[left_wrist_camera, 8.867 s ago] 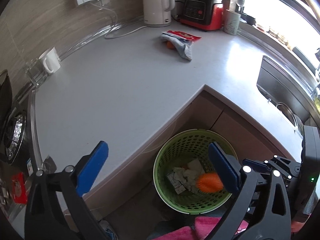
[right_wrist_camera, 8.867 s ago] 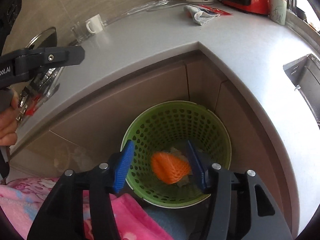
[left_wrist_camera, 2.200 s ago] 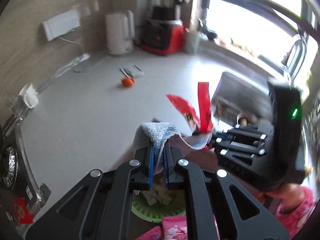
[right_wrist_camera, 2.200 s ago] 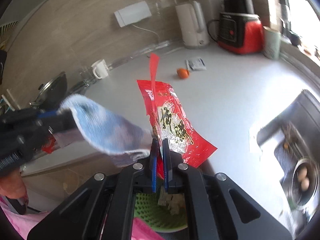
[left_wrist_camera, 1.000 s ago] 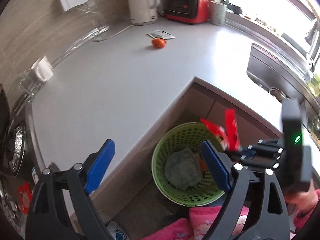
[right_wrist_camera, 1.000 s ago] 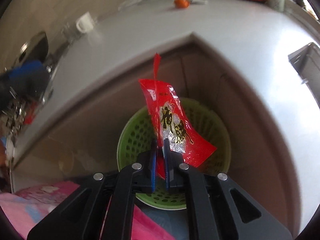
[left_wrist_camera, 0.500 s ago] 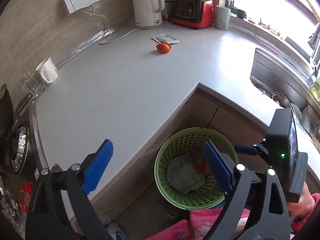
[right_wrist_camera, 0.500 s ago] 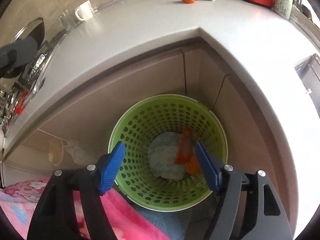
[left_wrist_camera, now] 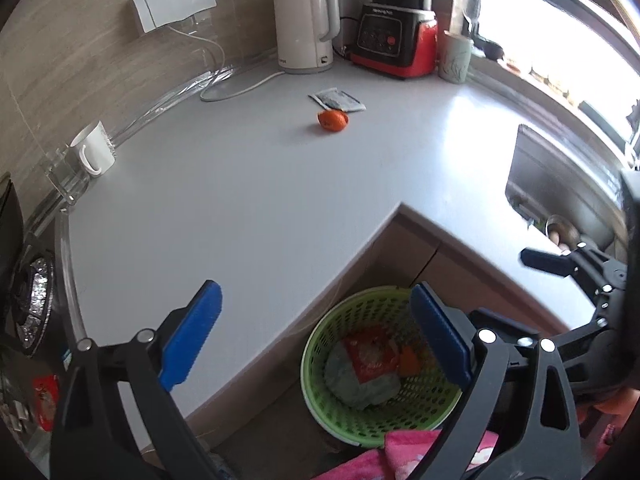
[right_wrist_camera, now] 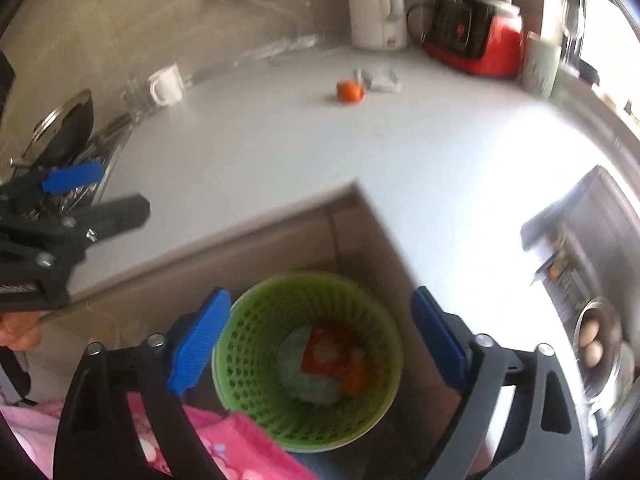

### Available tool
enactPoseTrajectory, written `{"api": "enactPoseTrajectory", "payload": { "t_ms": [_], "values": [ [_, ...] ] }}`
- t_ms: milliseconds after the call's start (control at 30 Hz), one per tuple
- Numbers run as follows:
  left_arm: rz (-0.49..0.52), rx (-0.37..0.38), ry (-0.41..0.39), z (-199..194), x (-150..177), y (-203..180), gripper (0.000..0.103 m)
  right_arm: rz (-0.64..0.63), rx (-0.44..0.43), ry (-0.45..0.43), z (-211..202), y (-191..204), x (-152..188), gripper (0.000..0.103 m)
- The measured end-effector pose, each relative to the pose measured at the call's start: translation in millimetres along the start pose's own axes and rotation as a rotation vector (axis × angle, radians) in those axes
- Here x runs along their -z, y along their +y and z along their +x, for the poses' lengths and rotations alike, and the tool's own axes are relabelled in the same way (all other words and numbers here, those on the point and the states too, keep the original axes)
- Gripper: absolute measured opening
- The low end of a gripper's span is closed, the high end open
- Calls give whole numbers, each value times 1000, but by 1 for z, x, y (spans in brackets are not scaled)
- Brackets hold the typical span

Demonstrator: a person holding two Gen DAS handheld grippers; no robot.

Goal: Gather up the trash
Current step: 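Move both open grippers back to the orange peel and white sachet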

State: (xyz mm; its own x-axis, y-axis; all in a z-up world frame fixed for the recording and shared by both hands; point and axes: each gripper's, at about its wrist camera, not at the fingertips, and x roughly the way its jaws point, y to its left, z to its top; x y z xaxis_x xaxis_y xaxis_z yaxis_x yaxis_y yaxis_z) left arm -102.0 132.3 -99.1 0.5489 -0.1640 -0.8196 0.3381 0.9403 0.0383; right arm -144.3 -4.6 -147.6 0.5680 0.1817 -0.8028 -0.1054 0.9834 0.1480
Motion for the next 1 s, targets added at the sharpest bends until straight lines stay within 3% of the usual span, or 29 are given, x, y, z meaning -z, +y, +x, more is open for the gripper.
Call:
{"api": "enactPoseTrajectory", "payload": {
  "t_ms": [100,433,733,867,1000],
  "values": [
    [-24,-1,-14,6,-14,2,93,-21,28,-47,-10,-12,-22,100],
    [-119,-4,-48,46,-83,-2,95,-72,30,-88,-1,-54,-86,101],
    [-218,-36,-15,135,-150,-14,95,-123,23,-95,39,-104,-149,101],
    [-290,-37,13,172,-169,-16,95,-135,12,-90,63,-126,-171,101],
    [-298,-72,25,204,-185,-25,92,-157,8,-84,91,-145,-193,101]
  ]
}}
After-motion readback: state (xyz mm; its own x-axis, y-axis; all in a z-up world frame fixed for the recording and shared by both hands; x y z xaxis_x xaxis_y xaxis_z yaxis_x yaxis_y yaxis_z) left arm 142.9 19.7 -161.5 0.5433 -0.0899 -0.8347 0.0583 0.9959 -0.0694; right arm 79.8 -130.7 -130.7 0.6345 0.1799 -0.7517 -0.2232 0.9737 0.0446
